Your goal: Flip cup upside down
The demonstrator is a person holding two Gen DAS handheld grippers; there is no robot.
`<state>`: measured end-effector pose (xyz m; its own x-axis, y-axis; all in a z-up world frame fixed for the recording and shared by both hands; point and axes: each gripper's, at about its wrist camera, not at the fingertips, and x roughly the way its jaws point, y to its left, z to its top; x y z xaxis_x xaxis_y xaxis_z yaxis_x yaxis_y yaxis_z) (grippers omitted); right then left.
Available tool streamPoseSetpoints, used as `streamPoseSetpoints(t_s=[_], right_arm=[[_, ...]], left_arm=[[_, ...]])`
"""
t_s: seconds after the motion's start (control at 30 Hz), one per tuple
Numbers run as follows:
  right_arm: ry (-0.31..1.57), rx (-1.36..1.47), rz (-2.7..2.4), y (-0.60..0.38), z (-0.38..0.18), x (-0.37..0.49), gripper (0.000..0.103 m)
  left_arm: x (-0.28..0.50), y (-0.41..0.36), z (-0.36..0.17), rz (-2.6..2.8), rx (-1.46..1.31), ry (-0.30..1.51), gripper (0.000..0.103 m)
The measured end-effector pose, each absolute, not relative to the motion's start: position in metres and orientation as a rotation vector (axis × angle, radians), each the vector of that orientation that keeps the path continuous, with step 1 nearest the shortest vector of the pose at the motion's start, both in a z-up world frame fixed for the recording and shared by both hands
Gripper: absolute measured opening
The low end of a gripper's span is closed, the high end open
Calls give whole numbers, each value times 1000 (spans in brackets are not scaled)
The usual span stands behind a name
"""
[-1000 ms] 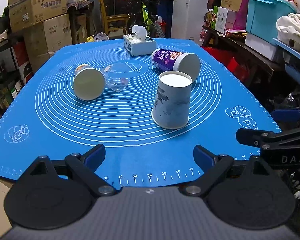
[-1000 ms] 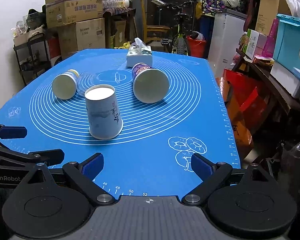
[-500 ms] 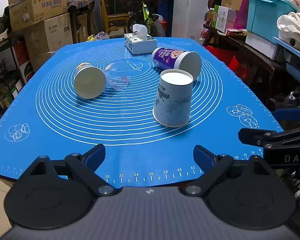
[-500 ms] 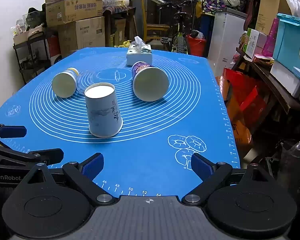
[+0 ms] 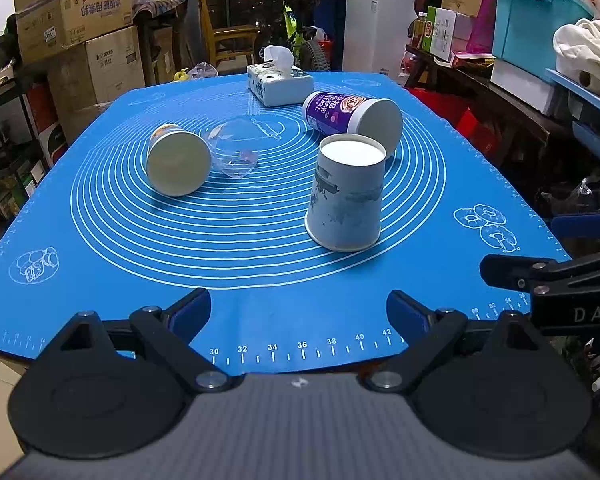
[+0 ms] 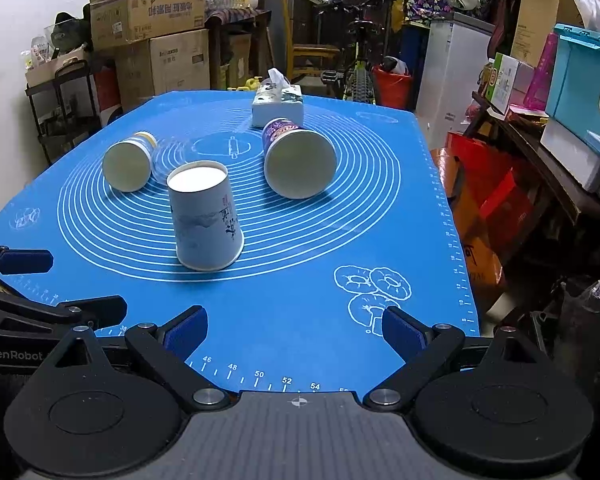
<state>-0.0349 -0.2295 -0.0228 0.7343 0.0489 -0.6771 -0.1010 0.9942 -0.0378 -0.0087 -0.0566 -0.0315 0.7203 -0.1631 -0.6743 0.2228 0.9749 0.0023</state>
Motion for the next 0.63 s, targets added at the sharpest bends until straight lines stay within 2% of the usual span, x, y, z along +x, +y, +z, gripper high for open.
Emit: streamPoseSetpoints(t_s=[0.63], right_arm=[[761,-69,81,-235,-24,-32,94]], left_arm=[[-5,-55,-34,-209,87,746,94]])
